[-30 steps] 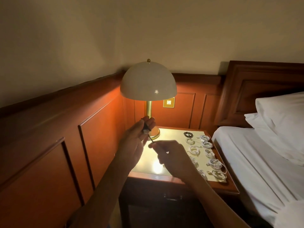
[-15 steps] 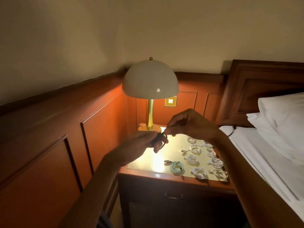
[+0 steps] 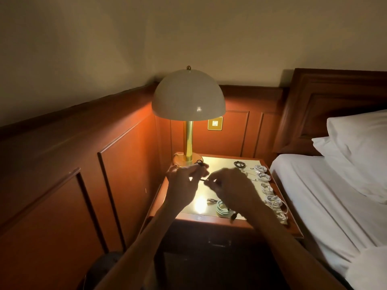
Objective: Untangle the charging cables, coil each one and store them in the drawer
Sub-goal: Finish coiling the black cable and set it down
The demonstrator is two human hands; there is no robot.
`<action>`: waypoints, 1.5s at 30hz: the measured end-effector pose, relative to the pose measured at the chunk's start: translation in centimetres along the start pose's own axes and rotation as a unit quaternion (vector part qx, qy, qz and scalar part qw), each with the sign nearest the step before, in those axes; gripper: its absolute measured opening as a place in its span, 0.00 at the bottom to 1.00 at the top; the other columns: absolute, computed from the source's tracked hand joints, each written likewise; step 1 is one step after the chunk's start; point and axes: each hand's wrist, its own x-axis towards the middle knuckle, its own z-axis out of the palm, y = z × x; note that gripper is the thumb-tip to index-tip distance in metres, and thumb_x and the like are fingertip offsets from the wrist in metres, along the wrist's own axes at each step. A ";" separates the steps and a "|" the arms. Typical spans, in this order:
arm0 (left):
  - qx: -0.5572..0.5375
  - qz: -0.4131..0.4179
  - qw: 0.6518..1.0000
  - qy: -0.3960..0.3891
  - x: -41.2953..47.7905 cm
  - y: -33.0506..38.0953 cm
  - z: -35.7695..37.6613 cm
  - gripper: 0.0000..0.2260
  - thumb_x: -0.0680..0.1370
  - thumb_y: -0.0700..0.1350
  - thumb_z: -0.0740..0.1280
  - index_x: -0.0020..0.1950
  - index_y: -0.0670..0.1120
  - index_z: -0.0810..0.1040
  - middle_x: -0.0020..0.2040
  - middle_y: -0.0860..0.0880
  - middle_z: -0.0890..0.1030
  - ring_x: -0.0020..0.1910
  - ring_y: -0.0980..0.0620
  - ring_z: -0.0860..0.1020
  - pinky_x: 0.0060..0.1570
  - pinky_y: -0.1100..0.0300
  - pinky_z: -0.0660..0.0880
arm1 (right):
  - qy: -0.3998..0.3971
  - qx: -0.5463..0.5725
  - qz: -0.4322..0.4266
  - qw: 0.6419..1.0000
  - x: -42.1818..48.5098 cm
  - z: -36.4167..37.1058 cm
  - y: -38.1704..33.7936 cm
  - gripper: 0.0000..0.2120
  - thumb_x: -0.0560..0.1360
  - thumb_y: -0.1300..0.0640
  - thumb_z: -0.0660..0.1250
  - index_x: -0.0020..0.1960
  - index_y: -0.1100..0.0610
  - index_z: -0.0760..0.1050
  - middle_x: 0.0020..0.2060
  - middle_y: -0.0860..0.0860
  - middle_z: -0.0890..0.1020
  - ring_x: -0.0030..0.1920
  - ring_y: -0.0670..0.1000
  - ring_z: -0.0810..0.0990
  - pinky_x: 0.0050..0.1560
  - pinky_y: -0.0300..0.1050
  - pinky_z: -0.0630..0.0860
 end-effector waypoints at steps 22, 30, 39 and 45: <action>-0.272 -0.102 0.956 -0.030 0.5 3.1 -1.7 0.09 0.81 0.49 0.64 0.51 0.43 0.73 0.34 0.54 0.76 0.36 0.56 0.75 0.44 0.68 0.72 | -0.026 0.525 0.084 0.847 2.8 -1.7 -1.2 0.19 0.82 0.53 0.63 0.34 0.54 0.80 0.25 0.50 0.65 0.26 0.47 0.60 0.30 0.42 0.59; -0.445 -0.275 0.850 -0.057 -0.1 2.0 0.1 0.14 0.84 0.36 0.51 0.58 0.55 0.68 0.52 0.63 0.72 0.49 0.73 0.76 0.50 0.77 0.69 | -0.031 0.510 0.114 0.852 2.3 -1.3 -1.8 0.16 0.79 0.49 0.68 0.32 0.47 0.82 0.26 0.53 0.65 0.26 0.48 0.60 0.30 0.43 0.59; -0.367 -0.226 0.903 0.005 0.1 1.0 -0.3 0.13 0.77 0.50 0.61 0.47 0.39 0.71 0.36 0.49 0.75 0.36 0.54 0.75 0.45 0.64 0.72 | 0.051 0.484 0.122 0.865 1.7 -0.3 -1.8 0.06 0.76 0.51 0.71 0.45 0.51 0.85 0.22 0.42 0.76 0.26 0.51 0.62 0.29 0.43 0.60; -0.448 -0.263 0.854 -0.043 0.2 1.7 0.2 0.18 0.75 0.54 0.62 0.56 0.41 0.75 0.42 0.50 0.78 0.42 0.56 0.80 0.52 0.63 0.71 | 0.088 0.460 0.128 0.874 1.8 0.8 -1.0 0.12 0.78 0.47 0.68 0.36 0.44 0.82 0.22 0.45 0.74 0.26 0.49 0.66 0.28 0.41 0.63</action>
